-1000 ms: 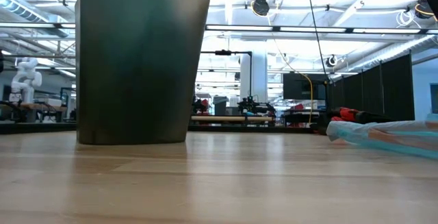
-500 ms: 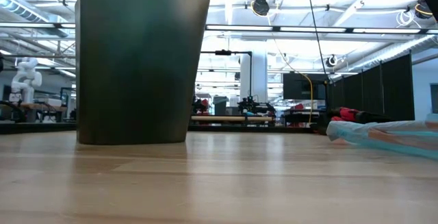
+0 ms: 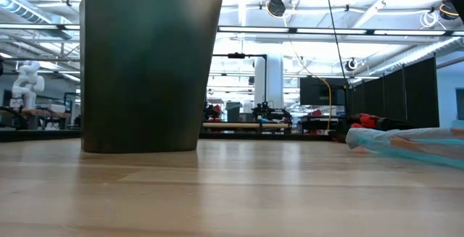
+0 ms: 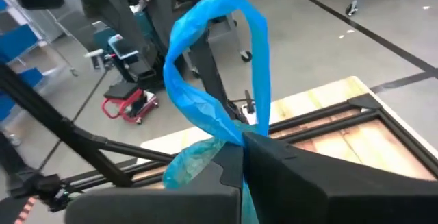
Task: Place trash/remove bag and relplace
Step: Close the blue trash bag in the trash bin, then move the trash bin to the top of the table
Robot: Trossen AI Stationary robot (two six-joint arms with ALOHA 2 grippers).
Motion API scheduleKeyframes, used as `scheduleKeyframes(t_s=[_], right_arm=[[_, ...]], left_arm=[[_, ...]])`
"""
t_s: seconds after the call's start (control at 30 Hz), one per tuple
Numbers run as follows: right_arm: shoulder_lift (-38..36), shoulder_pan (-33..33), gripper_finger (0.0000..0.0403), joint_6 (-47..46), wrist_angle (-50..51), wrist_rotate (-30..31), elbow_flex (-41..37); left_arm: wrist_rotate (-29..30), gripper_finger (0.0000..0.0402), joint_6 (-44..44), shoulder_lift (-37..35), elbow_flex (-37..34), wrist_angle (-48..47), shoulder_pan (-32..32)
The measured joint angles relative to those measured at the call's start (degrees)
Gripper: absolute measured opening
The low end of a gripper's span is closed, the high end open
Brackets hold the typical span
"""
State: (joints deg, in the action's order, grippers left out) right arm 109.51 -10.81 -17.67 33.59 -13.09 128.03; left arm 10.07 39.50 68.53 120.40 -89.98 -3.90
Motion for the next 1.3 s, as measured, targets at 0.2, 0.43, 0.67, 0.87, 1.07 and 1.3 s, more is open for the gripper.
scheduleKeyframes(t_s=[0.2,0.43,0.67,0.87,1.07,1.3], right_arm=[[-3.8,-0.1,0.0049,0.7,2.2,-0.8,0.0],[-9.0,0.1,0.0145,0.8,6.8,-0.7,0.0],[-12.3,1.4,0.0194,0.8,8.1,-0.5,0.0],[-12.7,2.5,0.0198,0.8,9.6,-0.5,0.0],[-12.6,2.7,0.0199,0.8,13.2,-0.8,0.0],[-12.6,2.6,0.0199,2.4,14.6,-3.6,0.0]], left_arm=[[0.0,0.0104,7.9,-0.7,-0.2,0.0,-1.0],[-4.1,0.0104,13.2,-2.0,-7.8,-0.1,-2.6],[-5.5,0.0104,17.1,-1.5,-18.1,0.1,-4.1],[-1.3,0.0105,17.3,-1.8,-24.0,-0.3,-3.5],[-1.3,0.0105,23.9,-1.5,-24.2,0.0,-3.2],[-2.1,0.0105,31.8,-1.8,-24.2,0.0,-4.7]])
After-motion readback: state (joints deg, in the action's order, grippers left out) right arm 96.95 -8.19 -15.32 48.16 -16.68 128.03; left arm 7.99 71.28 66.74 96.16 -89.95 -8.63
